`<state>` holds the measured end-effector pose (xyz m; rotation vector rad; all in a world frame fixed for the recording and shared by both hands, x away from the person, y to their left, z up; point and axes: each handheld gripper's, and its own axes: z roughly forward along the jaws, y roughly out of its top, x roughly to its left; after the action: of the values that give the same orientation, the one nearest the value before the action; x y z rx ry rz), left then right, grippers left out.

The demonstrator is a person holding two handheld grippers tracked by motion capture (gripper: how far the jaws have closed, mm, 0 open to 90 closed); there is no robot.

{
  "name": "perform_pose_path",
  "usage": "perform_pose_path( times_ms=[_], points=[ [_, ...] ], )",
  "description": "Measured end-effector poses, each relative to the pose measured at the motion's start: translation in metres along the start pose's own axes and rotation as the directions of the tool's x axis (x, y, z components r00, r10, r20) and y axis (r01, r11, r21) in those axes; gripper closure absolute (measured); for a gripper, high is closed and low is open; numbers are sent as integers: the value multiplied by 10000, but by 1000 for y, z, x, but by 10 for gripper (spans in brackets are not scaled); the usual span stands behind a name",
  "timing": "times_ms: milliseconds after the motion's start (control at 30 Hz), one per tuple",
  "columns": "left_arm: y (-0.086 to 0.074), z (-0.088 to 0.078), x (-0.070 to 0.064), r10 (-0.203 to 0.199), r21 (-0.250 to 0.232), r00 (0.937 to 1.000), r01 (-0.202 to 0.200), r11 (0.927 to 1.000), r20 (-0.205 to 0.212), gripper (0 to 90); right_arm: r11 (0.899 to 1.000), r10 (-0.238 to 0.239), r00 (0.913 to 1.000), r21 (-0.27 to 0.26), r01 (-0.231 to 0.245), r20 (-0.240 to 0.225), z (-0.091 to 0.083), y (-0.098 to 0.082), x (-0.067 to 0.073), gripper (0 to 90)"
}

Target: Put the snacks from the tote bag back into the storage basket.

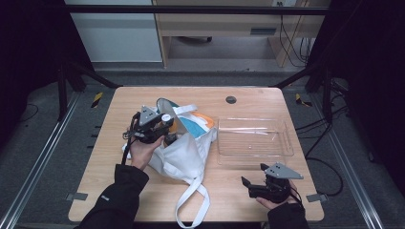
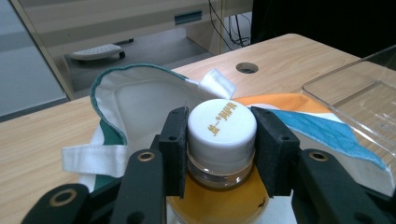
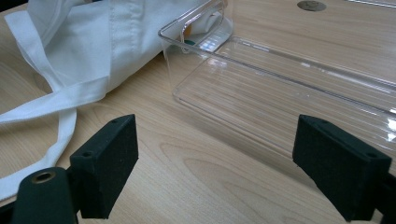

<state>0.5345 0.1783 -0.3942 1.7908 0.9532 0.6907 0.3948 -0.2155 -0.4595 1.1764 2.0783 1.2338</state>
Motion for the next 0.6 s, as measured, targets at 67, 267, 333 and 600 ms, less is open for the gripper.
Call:
perform_pose_path(
  times_ms=[67,267,333,600],
  points=[
    [3,-3,0,-5,-59,10000,5,10000,-18,587,10000,3,10000,0,-3,2,0,0,0,145],
    [11,-11,0,209,-247,9997,-211,9995,-90,587,10000,22,10000,13,-22,-11,0,0,0,145],
    [13,-13,0,255,-267,9996,-258,9993,-136,587,10000,17,10000,7,-17,-10,0,0,0,145],
    [20,-21,5,123,-299,9998,-128,9995,-172,588,10000,-13,10000,-20,13,-8,0,0,0,145]
  ],
)
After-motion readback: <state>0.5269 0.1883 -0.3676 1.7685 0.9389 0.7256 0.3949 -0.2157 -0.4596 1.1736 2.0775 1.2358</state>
